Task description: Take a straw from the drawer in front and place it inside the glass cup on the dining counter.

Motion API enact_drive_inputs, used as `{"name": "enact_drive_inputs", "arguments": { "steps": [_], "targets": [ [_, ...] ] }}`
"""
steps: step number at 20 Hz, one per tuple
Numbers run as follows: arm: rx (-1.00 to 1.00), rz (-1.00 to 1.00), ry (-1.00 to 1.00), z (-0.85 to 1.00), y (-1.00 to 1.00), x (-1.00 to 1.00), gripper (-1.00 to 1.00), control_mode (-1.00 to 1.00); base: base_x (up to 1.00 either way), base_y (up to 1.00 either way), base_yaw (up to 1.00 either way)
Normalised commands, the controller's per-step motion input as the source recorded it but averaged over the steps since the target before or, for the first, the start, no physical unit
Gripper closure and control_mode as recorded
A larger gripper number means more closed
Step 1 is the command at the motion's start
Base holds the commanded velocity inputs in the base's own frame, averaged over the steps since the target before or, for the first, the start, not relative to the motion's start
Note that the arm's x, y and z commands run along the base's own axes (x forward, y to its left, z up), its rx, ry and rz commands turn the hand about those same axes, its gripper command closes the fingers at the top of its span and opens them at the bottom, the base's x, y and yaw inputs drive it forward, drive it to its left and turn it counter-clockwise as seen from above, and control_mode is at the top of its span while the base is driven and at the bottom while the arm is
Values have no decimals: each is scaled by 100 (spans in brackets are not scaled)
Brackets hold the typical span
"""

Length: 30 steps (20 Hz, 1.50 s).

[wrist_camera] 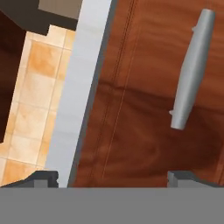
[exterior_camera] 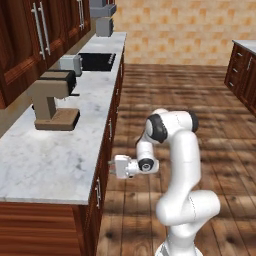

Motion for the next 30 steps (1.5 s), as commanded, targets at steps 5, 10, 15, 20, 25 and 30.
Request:
{"name": "enact_drive_inputs", "arguments": {
  "steps": [5, 10, 15, 20, 25, 30],
  "targets": [
    [0, 0, 0, -27, 17, 43, -100, -100, 0, 0, 0],
    [0, 0, 0, -21, 21, 42, -100, -100, 0, 0, 0],
    [0, 0, 0, -24, 21, 44, -100, -100, 0, 0, 0],
    [0, 0, 0, -23, 20, 38, -100, -100, 0, 0, 0],
    [0, 0, 0, -21, 18, 27, -100, -100, 0, 0, 0],
    [0, -1, 0, -13, 32, 27, -100, -100, 0, 0, 0]
  ]
}}
